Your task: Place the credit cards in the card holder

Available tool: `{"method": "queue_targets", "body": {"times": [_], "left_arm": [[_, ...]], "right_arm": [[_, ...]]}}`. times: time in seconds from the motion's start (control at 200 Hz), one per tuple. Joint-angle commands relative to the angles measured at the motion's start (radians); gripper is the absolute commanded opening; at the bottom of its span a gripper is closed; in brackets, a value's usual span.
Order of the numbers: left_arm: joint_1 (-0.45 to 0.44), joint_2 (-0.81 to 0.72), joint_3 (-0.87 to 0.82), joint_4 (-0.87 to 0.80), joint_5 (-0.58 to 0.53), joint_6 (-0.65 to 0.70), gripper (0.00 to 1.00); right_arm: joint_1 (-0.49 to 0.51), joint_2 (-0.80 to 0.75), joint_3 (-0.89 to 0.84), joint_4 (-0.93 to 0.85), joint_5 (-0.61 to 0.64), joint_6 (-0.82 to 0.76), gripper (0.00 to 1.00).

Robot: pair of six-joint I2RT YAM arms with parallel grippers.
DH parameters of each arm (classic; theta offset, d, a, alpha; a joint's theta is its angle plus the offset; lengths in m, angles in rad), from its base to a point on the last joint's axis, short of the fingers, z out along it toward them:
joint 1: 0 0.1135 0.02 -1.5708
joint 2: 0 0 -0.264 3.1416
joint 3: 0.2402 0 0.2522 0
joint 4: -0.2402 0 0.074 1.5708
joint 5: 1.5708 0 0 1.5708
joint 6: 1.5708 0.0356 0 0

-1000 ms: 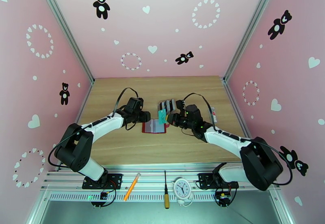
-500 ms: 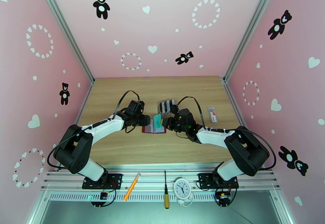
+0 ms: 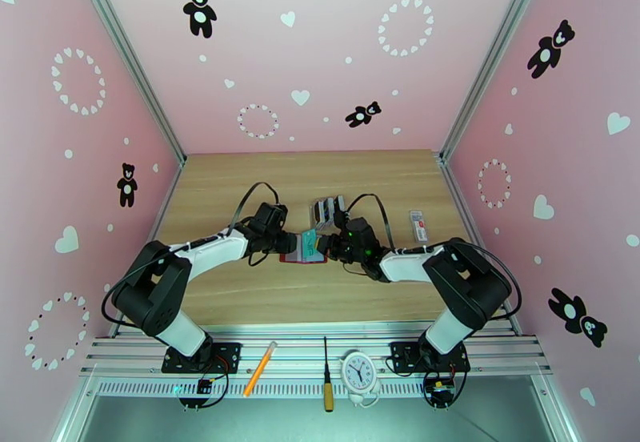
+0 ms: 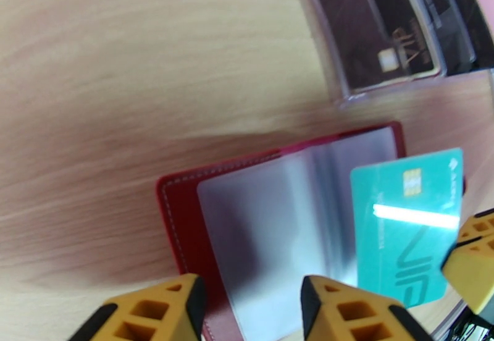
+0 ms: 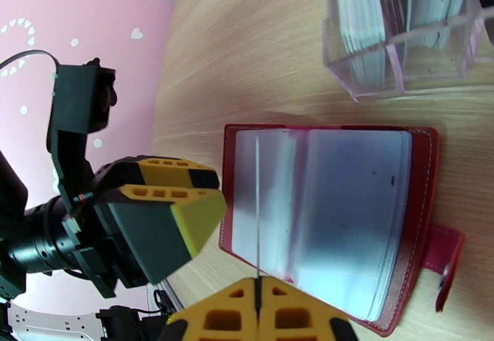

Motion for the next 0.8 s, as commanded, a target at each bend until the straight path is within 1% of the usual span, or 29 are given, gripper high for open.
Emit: {"method": "queue_targets", "body": {"times": [0.0,0.28,0.496,0.796], "left_arm": [[-0.006,0.017,-0.015,0.030,0.025,0.018,0.48],[-0.004,0.034,-0.027,0.020,-0.019,0.026,0.48],[-0.003,0.052,-0.042,0.032,-0.013,0.027,0.48],[0.005,0.054,-0.048,0.041,-0.004,0.023,0.42]], "right_arm": [[0.006,0.023,-0.001,0.046,0.005,0.005,0.00],[0.007,0.051,-0.003,0.063,0.001,0.010,0.00],[0.007,0.082,-0.001,0.092,-0.003,0.023,0.00],[0.006,0.104,0.002,0.112,-0.009,0.039,0.00]]}}
